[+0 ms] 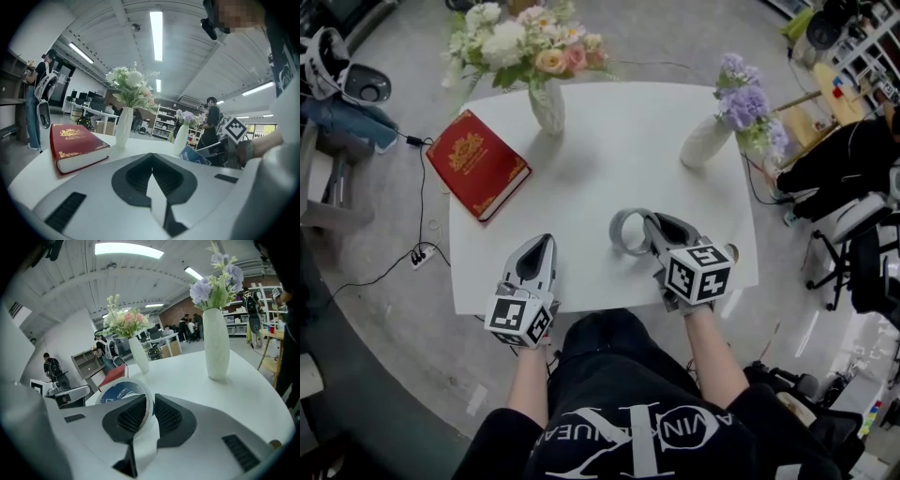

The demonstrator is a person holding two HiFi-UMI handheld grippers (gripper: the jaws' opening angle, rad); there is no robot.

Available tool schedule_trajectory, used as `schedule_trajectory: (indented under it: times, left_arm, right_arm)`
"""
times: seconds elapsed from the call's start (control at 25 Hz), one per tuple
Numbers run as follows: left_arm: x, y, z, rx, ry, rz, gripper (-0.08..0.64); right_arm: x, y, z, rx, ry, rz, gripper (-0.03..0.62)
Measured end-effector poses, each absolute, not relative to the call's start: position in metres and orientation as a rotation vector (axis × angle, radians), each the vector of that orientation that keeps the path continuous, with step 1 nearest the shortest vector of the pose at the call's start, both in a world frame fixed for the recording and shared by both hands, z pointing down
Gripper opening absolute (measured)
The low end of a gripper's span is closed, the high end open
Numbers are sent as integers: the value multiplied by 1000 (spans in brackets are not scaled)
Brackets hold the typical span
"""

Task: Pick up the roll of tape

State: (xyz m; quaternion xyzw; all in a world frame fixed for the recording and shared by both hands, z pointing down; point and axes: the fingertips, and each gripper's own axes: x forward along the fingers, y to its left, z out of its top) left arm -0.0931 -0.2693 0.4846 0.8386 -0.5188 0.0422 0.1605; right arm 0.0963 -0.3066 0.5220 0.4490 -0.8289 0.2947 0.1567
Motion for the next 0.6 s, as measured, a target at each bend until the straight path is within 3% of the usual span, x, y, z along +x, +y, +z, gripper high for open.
schedule_trajectory:
  times: [0.6]
  left_arm:
    - [-97,-283,436,2482,-1538,62,2]
  right_arm:
    - [102,-322,462,1374,-2546,796,64]
